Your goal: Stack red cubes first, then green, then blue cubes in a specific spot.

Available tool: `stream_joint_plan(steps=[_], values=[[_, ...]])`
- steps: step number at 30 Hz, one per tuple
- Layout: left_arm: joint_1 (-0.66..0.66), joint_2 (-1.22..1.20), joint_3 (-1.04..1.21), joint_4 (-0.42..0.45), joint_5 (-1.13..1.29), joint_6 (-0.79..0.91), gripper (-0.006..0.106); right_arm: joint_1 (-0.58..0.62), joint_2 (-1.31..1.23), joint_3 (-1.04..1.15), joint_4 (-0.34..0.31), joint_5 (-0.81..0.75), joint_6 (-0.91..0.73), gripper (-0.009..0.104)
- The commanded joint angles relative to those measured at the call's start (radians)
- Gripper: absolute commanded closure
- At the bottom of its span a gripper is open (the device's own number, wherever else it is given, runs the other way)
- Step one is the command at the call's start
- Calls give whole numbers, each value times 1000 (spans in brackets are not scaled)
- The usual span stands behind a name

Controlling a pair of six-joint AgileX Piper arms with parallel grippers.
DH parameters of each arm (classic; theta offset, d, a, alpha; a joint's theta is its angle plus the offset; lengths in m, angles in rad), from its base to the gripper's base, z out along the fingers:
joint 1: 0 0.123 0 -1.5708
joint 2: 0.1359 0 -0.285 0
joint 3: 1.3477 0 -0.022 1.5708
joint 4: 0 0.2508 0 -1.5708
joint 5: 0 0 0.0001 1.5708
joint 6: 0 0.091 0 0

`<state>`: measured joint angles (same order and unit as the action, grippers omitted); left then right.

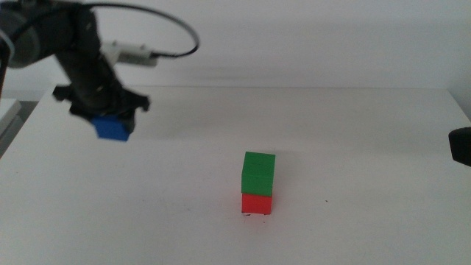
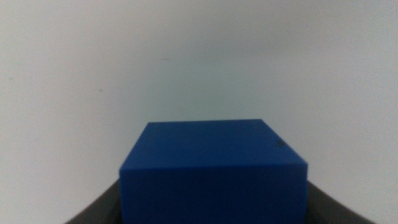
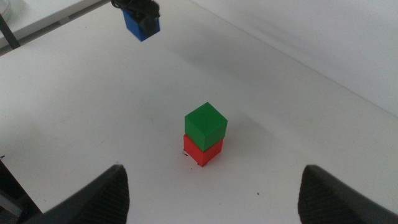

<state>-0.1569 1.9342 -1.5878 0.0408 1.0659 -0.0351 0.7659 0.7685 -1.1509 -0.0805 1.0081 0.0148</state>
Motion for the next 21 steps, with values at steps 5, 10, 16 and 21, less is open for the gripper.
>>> stream_joint_plan(steps=[5,10,16,21], values=[[-294,-157,-34,49,155,-424,102,2,-4,8,-10,-11,-4,15],[-510,-162,-39,158,155,-577,102,2,-4,8,-10,-11,-4,15],[-570,-59,-172,117,155,-596,102,2,-4,8,-10,-11,-4,15],[-600,17,-280,91,155,-579,102,2,-4,8,-10,-11,-4,15]])
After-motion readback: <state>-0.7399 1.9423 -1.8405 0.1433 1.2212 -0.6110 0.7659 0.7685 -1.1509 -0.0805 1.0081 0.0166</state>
